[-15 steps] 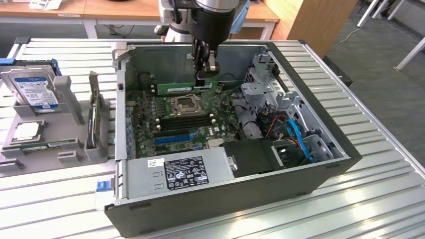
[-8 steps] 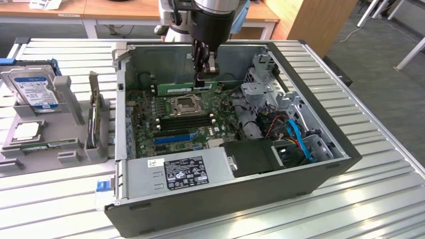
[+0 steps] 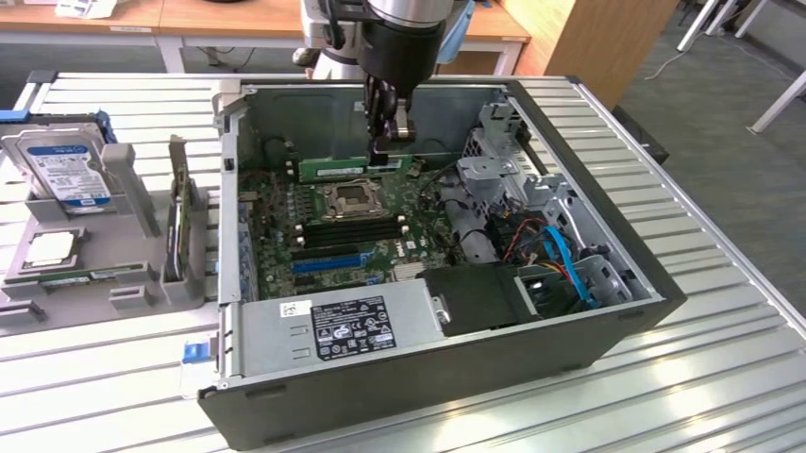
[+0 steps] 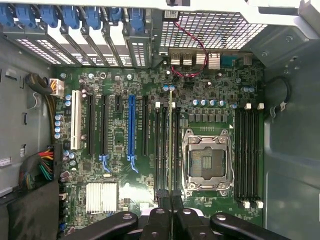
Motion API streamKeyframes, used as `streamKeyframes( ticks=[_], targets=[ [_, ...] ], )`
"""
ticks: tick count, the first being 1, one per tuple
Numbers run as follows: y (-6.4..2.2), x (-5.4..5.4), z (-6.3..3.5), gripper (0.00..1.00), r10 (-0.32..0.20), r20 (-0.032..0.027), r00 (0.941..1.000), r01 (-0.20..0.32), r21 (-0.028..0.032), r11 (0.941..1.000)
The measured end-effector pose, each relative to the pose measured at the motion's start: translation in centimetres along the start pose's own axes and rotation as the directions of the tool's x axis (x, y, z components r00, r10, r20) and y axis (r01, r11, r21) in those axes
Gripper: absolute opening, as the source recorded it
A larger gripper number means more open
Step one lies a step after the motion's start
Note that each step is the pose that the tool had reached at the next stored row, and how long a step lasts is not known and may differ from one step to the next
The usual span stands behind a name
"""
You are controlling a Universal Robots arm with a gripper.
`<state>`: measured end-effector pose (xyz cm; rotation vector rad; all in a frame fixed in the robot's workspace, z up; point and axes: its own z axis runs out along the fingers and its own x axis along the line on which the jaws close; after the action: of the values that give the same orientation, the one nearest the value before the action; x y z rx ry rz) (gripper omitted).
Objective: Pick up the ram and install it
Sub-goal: 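Insert the ram into the slot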
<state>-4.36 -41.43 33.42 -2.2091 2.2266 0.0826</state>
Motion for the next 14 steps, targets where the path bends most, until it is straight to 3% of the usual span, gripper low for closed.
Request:
streamKeyframes(
  ticks=[14],
  targets=[
    [-0.04,0.04,1.0,0.12,0.0,0.0001,1.0,0.0,0.0,1.0]
  ],
)
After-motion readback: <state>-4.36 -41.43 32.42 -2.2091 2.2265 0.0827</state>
